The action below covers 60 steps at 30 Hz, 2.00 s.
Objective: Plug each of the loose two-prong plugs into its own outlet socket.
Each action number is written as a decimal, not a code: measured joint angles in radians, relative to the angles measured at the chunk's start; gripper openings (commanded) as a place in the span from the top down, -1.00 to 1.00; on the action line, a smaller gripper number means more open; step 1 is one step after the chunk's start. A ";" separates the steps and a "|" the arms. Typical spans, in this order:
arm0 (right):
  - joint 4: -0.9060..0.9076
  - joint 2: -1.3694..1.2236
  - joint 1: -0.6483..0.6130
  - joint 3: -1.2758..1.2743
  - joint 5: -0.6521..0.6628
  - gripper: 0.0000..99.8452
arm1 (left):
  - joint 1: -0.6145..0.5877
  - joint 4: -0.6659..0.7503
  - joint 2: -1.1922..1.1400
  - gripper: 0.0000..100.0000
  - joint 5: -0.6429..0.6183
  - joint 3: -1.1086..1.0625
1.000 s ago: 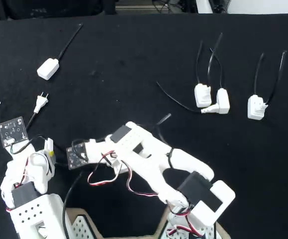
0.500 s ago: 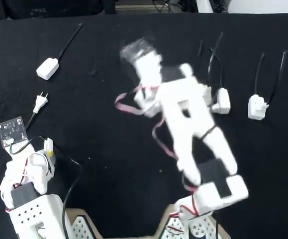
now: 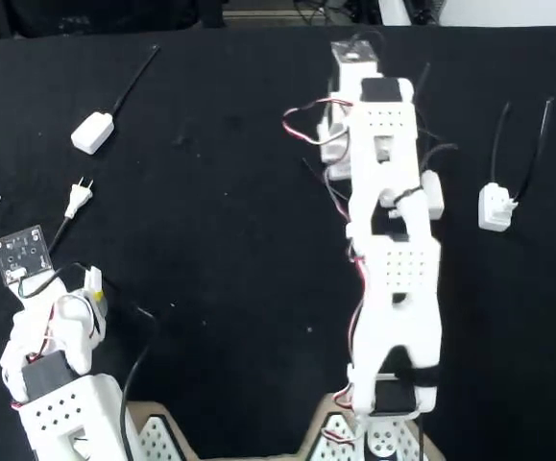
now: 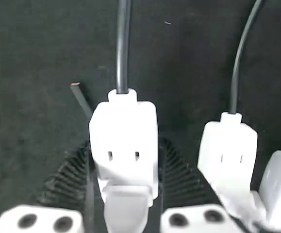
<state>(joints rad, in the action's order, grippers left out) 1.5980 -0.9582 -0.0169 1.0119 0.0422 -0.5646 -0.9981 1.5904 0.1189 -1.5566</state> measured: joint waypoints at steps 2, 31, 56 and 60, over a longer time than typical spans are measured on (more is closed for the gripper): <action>0.038 -0.094 0.006 0.109 0.012 0.96 | 0.000 0.000 0.000 0.55 0.000 0.000; 0.138 -0.371 0.074 0.456 0.110 0.79 | 0.000 0.000 0.000 0.55 0.000 0.000; 0.138 0.158 -0.014 0.411 0.098 0.52 | 0.000 0.000 0.000 0.55 0.000 0.000; 0.138 0.393 -0.091 0.206 0.051 0.52 | 0.000 0.000 0.000 0.55 0.000 0.000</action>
<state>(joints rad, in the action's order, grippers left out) 1.7361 -0.5654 -0.1074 1.2175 0.0928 -0.5646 -0.9981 1.5904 0.1189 -1.5566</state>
